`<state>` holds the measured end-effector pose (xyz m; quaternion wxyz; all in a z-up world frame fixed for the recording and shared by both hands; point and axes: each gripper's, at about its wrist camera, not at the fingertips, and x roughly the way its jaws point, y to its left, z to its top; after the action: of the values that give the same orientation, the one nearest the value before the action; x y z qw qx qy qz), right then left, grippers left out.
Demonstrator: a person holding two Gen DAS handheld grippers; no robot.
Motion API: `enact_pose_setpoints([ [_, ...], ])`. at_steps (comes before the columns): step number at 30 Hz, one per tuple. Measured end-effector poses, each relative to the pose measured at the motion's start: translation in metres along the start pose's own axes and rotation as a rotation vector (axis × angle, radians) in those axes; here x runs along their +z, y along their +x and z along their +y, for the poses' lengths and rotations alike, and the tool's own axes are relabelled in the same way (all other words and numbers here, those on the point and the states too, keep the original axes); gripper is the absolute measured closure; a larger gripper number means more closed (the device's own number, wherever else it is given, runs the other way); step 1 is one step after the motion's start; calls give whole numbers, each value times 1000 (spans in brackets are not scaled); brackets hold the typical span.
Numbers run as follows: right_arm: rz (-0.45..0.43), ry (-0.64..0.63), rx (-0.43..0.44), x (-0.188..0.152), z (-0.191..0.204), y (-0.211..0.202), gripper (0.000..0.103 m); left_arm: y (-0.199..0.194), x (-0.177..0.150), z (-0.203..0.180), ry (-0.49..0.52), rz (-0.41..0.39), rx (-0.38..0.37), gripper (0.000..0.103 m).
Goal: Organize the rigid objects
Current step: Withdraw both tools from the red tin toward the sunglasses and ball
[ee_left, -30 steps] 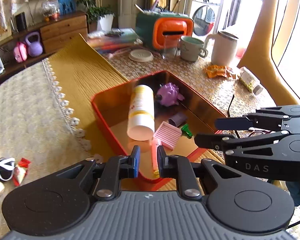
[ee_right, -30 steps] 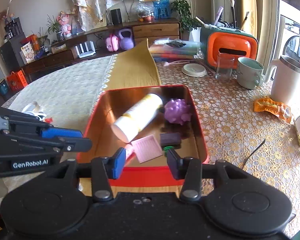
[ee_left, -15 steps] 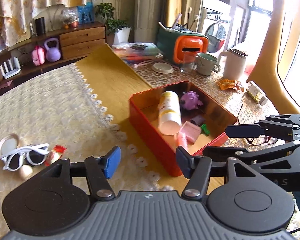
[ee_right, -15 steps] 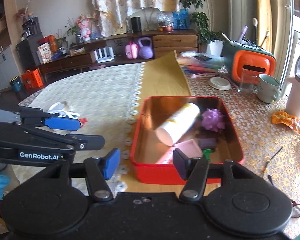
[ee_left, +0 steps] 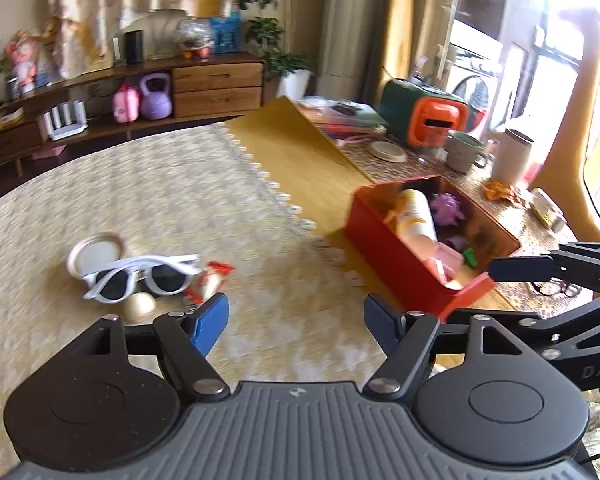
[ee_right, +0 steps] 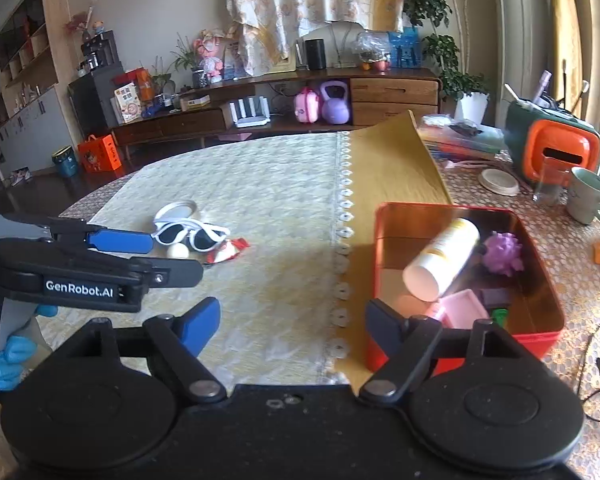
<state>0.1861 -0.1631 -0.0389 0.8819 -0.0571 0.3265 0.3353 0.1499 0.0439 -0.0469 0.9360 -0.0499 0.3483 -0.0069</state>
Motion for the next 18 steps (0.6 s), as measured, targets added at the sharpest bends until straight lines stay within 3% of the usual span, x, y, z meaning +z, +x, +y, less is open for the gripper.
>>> enact_pose_setpoints([
  [5,-6,-35,32,5,21,10,11,-6,-8,34,-48,-10,46,21],
  [9,-10,-51,44,9,37,21,1,-8,-13,59,-74,-28,93,21],
  [16,20,-93,41,12,59,50,1,0,-25,86,-53,-50,215,20],
  [18,30,-96,42,13,62,59,1,4,-28,95,-76,-43,217,20],
])
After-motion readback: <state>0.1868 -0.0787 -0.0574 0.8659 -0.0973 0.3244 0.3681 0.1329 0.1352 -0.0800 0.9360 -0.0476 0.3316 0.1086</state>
